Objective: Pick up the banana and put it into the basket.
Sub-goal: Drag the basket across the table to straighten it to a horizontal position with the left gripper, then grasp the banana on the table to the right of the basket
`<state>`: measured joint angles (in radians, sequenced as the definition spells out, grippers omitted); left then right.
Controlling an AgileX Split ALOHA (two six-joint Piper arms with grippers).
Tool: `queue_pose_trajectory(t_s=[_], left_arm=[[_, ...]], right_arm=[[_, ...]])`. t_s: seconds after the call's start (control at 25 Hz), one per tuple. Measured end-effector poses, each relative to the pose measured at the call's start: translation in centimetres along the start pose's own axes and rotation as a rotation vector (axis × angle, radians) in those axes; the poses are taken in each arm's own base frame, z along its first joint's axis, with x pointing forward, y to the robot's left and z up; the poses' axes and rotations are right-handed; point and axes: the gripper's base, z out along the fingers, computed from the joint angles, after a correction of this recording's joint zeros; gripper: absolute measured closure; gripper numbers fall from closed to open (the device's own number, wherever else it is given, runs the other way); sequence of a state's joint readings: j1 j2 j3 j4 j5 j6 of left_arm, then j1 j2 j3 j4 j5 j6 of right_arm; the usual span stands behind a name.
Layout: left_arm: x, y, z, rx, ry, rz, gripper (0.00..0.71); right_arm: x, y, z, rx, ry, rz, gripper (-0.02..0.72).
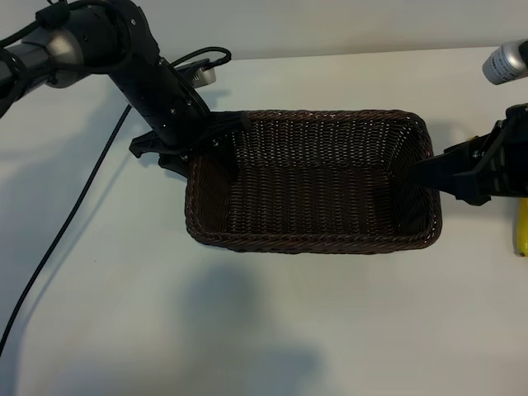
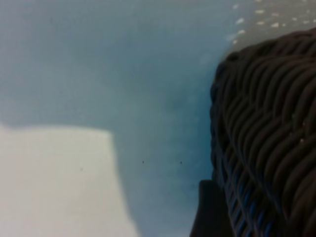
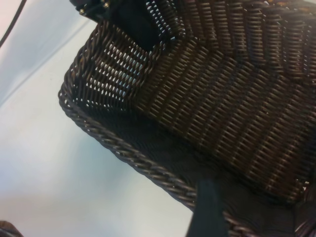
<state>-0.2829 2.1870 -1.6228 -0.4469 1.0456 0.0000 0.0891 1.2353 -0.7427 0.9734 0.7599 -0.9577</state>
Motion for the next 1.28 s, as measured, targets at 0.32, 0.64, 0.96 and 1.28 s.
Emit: queue_pose_trajectory(t_s=[0.32, 0.64, 0.96, 1.28], left_arm=[[1.4, -0.9, -3.8, -0.045, -0.026, 0.031, 0.170], [3.3, -1.2, -8.0, -0.153, -0.088, 0.065, 0.170], [4.4, 0.8, -12.9, -0.465, -0.223, 0.086, 0.170], [4.9, 6.1, -16.9, -0.582, -0.291, -0.031, 0.170]], right_arm=[[0.0, 0.0, 0.0, 0.000, 0.000, 0.000, 0.167], [0.0, 0.0, 0.0, 0.000, 0.000, 0.000, 0.167], [0.0, 0.0, 0.0, 0.000, 0.000, 0.004, 0.167], [0.0, 0.0, 0.0, 0.000, 0.000, 0.020, 0.167]])
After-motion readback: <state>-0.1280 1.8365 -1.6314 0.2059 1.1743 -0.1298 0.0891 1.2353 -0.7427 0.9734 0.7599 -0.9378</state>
